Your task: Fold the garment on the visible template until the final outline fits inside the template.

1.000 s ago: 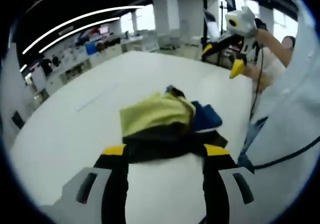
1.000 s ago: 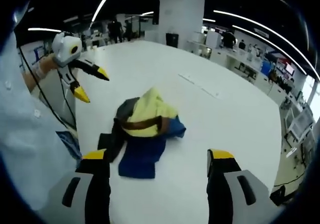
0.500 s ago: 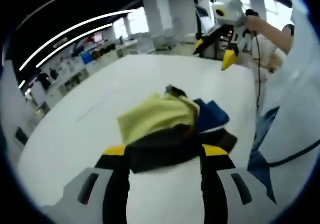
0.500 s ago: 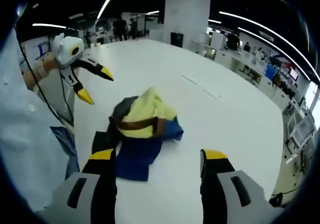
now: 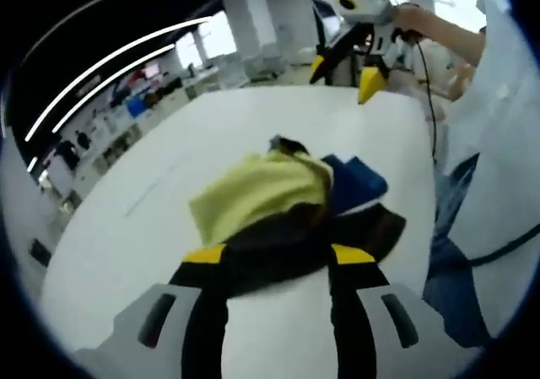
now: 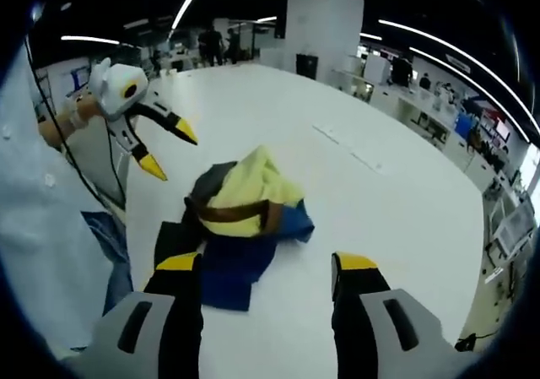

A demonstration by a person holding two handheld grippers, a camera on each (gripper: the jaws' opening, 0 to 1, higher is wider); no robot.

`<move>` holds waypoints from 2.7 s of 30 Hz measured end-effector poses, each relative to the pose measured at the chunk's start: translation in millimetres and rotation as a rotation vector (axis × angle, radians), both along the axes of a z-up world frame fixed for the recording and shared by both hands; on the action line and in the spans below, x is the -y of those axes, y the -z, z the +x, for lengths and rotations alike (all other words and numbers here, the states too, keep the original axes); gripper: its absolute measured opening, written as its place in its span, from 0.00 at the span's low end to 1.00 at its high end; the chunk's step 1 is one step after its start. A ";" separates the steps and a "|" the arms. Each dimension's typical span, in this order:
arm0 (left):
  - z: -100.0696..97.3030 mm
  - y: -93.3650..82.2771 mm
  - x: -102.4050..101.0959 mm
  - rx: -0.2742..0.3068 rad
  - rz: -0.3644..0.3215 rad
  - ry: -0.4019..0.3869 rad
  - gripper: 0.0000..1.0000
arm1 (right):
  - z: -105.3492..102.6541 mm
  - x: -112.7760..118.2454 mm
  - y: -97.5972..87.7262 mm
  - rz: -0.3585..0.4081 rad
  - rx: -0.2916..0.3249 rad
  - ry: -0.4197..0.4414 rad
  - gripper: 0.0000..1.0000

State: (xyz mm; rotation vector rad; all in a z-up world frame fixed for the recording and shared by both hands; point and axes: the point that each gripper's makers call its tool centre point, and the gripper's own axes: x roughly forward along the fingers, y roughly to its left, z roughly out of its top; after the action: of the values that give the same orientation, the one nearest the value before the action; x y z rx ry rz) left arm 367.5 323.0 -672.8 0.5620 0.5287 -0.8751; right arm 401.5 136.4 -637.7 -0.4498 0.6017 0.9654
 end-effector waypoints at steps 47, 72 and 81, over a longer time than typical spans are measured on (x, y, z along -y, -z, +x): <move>32.7 55.6 8.2 0.219 0.213 0.144 0.22 | -2.2 -3.2 10.7 0.019 -0.040 -0.008 0.55; 42.0 35.6 6.8 0.278 0.256 0.160 0.00 | -2.0 -3.8 15.2 0.009 -0.058 -0.020 0.51; 45.3 21.5 -0.3 0.308 0.259 0.138 0.00 | -0.3 -8.0 13.6 -0.007 -0.048 -0.047 0.48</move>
State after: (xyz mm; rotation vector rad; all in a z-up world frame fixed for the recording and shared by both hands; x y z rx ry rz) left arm 412.8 323.3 -694.3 0.9618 0.3257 -0.8354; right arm 401.2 144.4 -651.3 -0.4495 0.6405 1.0213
